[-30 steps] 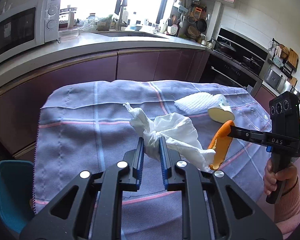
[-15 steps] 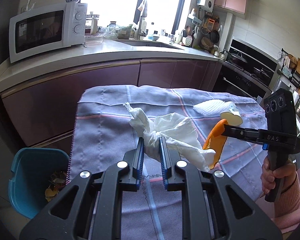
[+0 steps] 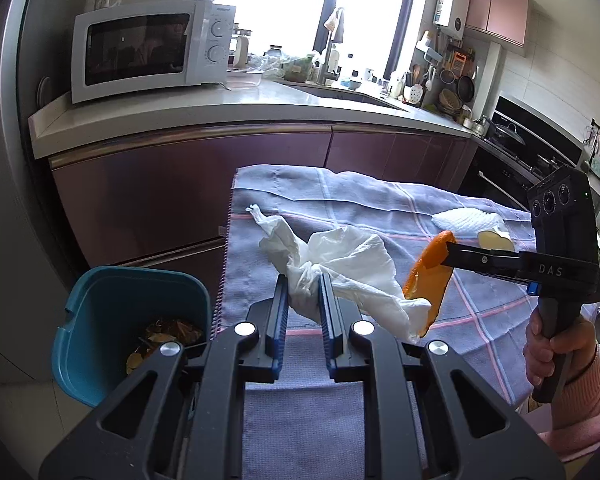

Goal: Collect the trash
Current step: 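Grasp the white tissue with the left tool while the right tool grasps the orange peel, then carry the tissue and orange peel over to the teal bin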

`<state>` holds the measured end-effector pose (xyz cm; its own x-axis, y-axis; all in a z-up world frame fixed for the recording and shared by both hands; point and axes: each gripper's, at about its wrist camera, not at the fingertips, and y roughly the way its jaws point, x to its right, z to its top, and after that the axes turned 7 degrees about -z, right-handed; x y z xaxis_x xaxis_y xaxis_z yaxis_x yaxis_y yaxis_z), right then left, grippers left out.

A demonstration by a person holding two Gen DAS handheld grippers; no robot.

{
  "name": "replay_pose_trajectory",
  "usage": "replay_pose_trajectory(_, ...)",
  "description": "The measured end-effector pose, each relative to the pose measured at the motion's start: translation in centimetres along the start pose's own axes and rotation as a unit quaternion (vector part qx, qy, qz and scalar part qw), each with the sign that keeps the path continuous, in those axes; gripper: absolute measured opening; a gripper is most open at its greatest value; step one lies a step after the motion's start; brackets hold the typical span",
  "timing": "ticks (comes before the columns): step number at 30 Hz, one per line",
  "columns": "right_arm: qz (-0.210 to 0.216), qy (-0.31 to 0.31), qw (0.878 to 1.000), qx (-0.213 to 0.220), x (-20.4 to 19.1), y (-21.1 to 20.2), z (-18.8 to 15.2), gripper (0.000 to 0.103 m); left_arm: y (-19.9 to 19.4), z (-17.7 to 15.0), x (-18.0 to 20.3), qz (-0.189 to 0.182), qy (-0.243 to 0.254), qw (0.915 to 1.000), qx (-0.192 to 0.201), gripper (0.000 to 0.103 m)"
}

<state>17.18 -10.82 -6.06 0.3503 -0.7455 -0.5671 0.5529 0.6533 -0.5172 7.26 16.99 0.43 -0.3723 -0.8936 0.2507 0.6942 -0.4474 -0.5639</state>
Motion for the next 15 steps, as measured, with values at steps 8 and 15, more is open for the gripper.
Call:
replay_pose_trajectory(8, 0.018, -0.016, 0.999, -0.023, -2.1, 3.1, 0.7, 0.007, -1.9, -0.4, -3.0, 0.028, -0.017, 0.9994, 0.008, 0.016)
replay_pose_trajectory(15, 0.03, -0.03, 0.998, -0.036, -3.9, 5.3, 1.3, 0.007, -3.2, -0.8, -5.6, 0.051, -0.035, 0.998, 0.014, 0.016)
